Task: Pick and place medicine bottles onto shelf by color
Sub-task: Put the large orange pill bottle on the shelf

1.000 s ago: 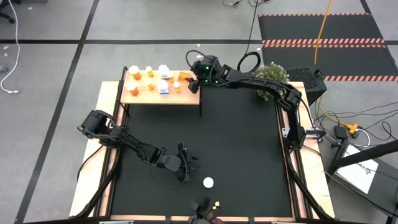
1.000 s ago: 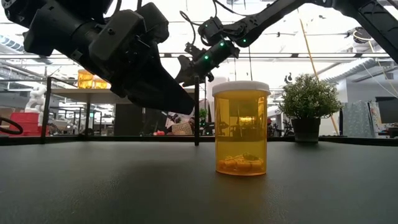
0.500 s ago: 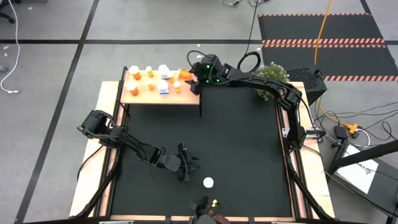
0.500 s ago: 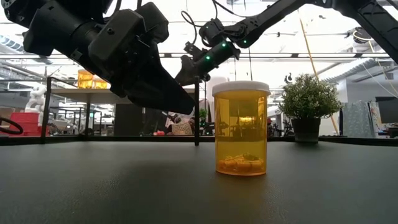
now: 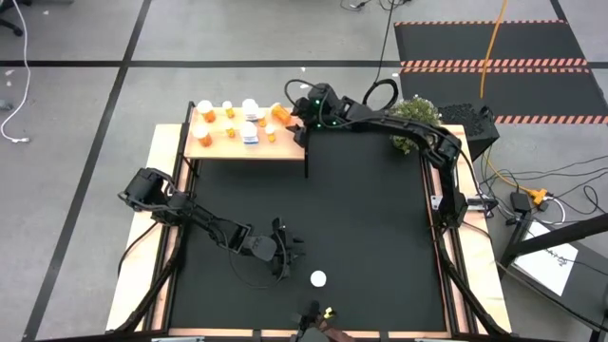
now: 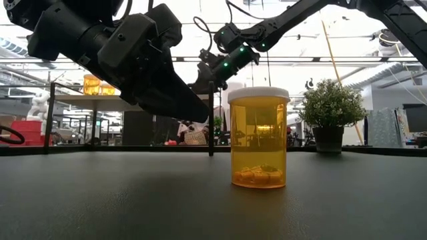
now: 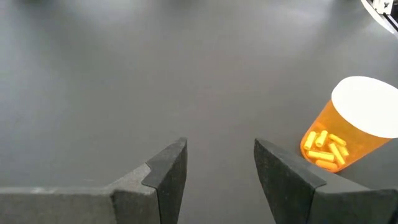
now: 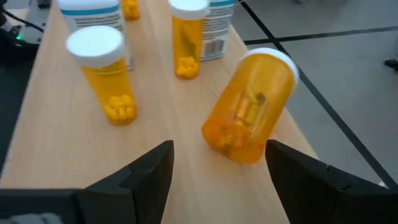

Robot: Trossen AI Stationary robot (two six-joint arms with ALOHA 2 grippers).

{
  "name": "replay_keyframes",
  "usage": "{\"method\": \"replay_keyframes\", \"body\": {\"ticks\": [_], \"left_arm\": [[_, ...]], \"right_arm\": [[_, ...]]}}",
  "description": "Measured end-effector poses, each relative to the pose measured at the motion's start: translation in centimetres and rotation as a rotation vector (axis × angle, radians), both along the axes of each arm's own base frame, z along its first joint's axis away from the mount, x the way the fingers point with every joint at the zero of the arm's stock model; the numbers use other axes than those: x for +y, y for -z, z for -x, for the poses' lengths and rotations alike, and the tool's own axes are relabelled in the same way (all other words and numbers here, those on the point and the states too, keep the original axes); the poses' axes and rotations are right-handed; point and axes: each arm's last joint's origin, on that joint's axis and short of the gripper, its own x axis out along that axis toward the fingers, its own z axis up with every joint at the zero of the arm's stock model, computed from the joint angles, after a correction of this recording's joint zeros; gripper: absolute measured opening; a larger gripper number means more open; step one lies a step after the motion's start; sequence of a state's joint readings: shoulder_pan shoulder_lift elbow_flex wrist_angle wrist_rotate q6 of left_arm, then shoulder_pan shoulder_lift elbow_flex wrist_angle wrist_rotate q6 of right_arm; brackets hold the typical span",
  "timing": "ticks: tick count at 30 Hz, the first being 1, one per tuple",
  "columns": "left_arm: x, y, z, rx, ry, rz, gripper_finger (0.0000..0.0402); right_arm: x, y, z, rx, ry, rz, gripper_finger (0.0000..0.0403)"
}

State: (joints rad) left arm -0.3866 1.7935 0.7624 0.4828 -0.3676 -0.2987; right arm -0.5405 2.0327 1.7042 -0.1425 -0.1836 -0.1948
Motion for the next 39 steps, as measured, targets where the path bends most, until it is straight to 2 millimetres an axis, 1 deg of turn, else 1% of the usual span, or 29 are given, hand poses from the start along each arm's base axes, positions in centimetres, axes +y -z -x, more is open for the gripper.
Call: {"method": "replay_keyframes", "body": {"ticks": [4,8,18,25,29,34,39], "left_arm": [[0.0,0.0,0.0,0.0,0.001,-0.002,0.0186],[0.0,0.0,0.0,0.001,0.003,-0.006,0.0186],[0.0,0.0,0.0,0.002,0.004,-0.008,0.0186],[0.0,0.0,0.0,0.002,0.004,-0.008,0.0186],[0.0,0.0,0.0,0.001,0.004,-0.007,0.0186],[0.0,-0.1,0.0,-0.01,0.003,-0.001,0.0186],[0.0,-0.1,-0.1,-0.011,0.003,-0.001,0.0186]], "right_arm": [[0.2,0.0,-0.1,-0.005,0.001,-0.001,0.0255],[0.0,-0.3,-0.2,-0.027,0.062,0.009,0.0264],[0.1,-1.1,-0.7,-0.124,0.129,0.014,0.0308],[0.4,-1.1,-1.4,-0.182,0.127,0.017,0.0305],[0.3,-0.4,-1.7,-0.182,0.141,-0.007,0.0305],[-0.1,-0.1,-1.7,-0.176,0.185,0.022,0.0305],[-0.4,1.3,-2.1,-0.155,0.186,0.012,0.0304]]}}
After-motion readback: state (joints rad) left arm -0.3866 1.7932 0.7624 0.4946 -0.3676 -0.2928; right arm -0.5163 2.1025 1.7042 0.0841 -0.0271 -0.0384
